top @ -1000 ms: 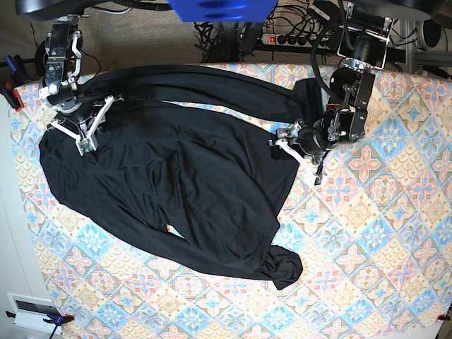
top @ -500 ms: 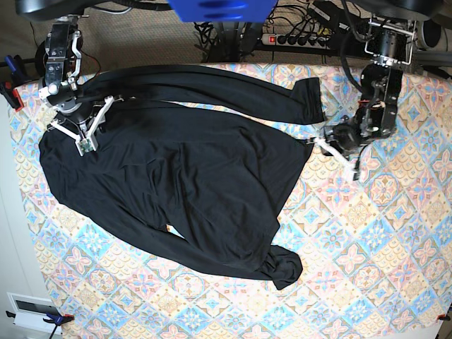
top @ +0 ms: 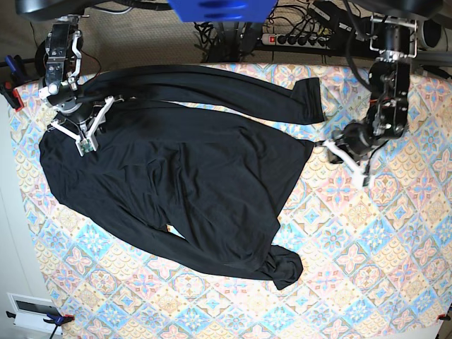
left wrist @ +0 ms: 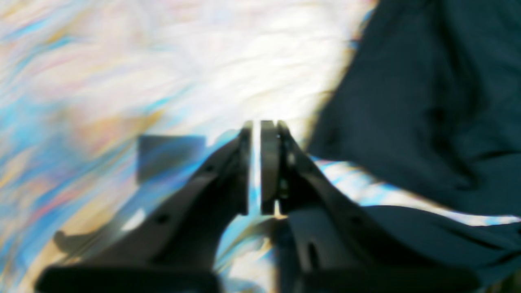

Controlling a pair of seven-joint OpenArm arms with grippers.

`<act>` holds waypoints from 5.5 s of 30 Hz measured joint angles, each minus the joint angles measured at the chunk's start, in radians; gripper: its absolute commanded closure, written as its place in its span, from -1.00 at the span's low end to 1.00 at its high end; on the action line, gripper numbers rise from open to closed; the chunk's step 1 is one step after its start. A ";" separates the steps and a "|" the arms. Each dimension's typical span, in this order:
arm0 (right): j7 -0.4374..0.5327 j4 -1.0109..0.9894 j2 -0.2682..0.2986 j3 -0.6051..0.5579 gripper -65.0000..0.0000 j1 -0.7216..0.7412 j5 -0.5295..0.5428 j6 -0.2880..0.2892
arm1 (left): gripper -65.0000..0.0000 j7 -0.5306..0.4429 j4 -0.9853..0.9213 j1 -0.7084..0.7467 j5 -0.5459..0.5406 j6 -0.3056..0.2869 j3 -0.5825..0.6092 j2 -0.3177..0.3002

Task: Layout the t-shirt on the table in an organized manner, then fold the t-shirt properly
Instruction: 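Drag the shirt hem with the left gripper back toward the collar, then grasp the shirt body with the left gripper and pull it along, then grasp the shirt edges with both grippers and spread them apart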

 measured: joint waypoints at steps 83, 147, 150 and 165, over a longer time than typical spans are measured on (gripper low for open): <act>-0.007 -0.180 0.001 -0.061 0.66 0.297 0.001 -0.006 | -0.11 -0.233 -0.629 -0.591 0.262 0.010 0.074 0.252; -0.034 -0.503 0.011 -0.404 0.30 0.666 -0.007 -0.012 | 0.05 -0.484 -0.770 -0.503 0.051 0.182 0.090 0.008; 0.005 -0.559 0.013 -0.407 0.29 0.710 -0.002 -0.010 | 0.05 -0.445 -0.632 -0.440 -0.051 0.177 0.089 -0.004; 0.047 -0.729 -0.033 -0.406 -0.10 0.801 -0.008 -0.011 | 0.05 -0.314 -0.267 -0.163 -0.201 0.172 -0.046 0.002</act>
